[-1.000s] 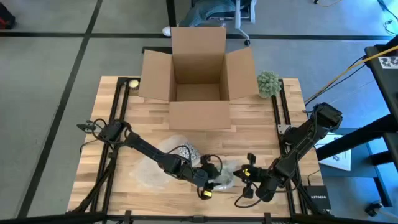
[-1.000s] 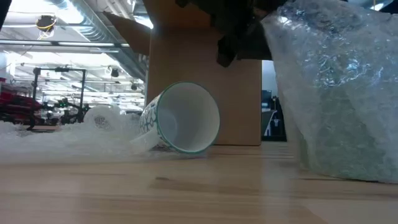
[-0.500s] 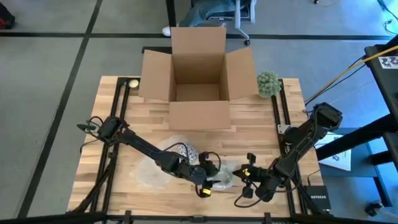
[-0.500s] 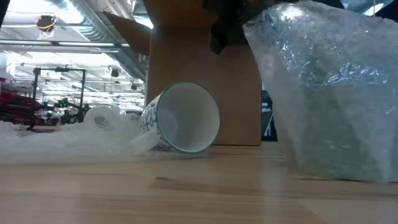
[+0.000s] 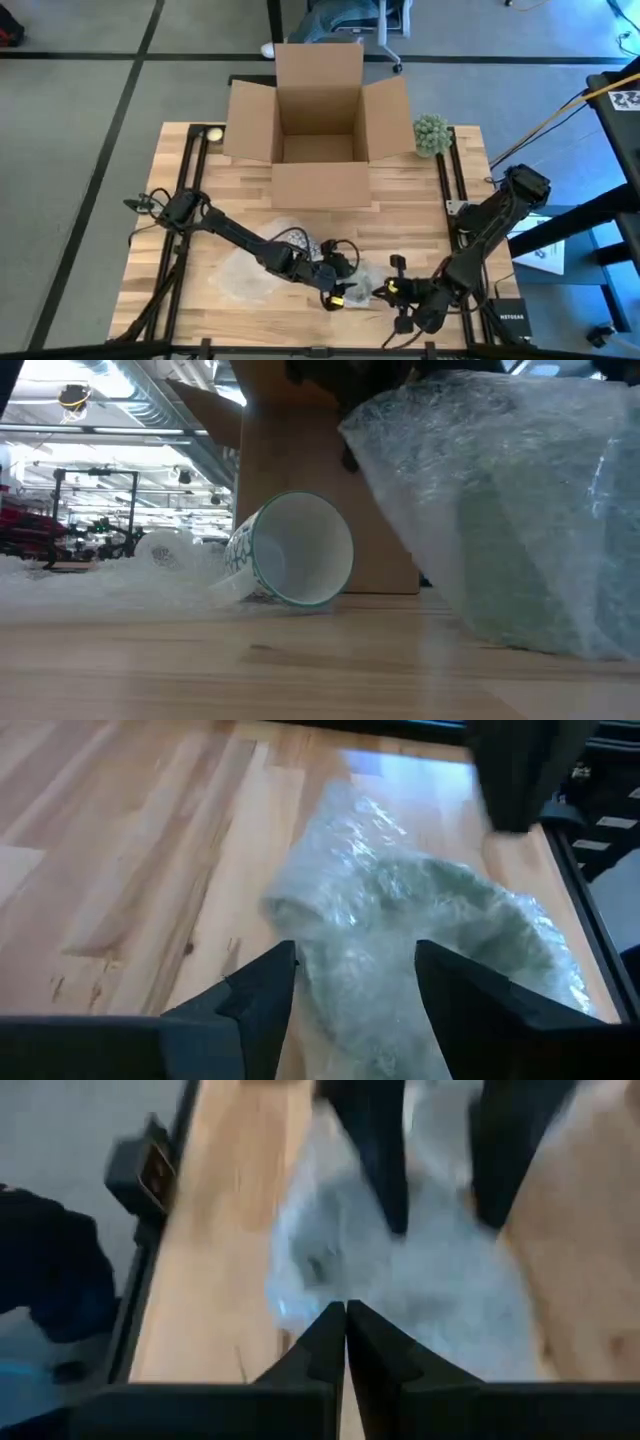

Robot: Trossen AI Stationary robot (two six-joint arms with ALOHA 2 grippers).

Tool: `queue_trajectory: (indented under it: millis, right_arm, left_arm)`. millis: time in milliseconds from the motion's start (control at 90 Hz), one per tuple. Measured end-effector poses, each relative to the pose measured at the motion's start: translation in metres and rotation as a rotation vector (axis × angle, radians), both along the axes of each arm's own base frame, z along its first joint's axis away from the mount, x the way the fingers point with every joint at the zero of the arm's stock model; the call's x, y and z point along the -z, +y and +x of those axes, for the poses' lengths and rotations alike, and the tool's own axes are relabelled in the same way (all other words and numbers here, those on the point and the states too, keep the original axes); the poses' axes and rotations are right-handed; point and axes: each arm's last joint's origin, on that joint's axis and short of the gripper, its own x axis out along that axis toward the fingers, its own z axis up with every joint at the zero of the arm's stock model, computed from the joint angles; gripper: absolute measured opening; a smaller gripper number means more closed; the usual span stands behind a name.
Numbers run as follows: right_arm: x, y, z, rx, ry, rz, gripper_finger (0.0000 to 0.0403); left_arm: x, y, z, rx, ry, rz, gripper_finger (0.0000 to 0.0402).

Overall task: Wrap mug
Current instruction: Wrap the green mug with the right transparent bubble wrap

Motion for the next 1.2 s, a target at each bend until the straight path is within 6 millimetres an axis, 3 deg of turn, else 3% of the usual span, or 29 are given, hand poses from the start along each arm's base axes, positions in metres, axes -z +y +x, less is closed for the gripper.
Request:
queue_trajectory:
  millis: [167,333,500,567,711,789,933,1067,1200]
  right_arm:
    - [-0.002,-0.015,0.020,0.048,-0.007,-0.037,0.0001]
    - [0.014,-0.027,0.041,0.013,0.121,0.050,0.0001]
    - [0.028,-0.032,0.048,-0.011,0.225,0.079,0.0001]
    - [0.027,-0.034,0.051,-0.024,0.247,0.106,0.0001]
    - [0.024,-0.034,0.051,-0.056,0.279,0.093,0.0001]
    - [0.025,-0.039,0.052,-0.035,0.291,0.072,0.0001]
    - [0.034,-0.050,0.058,0.023,0.338,0.030,0.0001]
    - [0.040,-0.055,0.064,0.080,0.347,0.046,0.0000]
    - [0.040,-0.057,0.065,0.097,0.348,0.053,0.0001]
  left_arm:
    - [0.000,-0.001,0.000,-0.002,0.000,-0.008,0.0192]
    - [0.000,-0.002,-0.001,-0.003,0.002,-0.011,0.0192]
    - [-0.003,-0.005,-0.003,0.006,-0.002,-0.020,0.0192]
    - [-0.013,-0.007,-0.007,0.022,-0.014,-0.046,0.0192]
    - [-0.055,-0.012,-0.023,0.062,-0.069,-0.083,0.0192]
    - [-0.064,-0.015,-0.032,0.070,-0.044,-0.076,0.0192]
    - [-0.054,-0.025,-0.048,0.055,0.088,-0.065,0.0192]
    - [-0.031,-0.032,-0.057,-0.015,0.220,-0.045,0.0192]
    - [-0.019,-0.040,-0.056,-0.037,0.211,-0.029,0.0192]
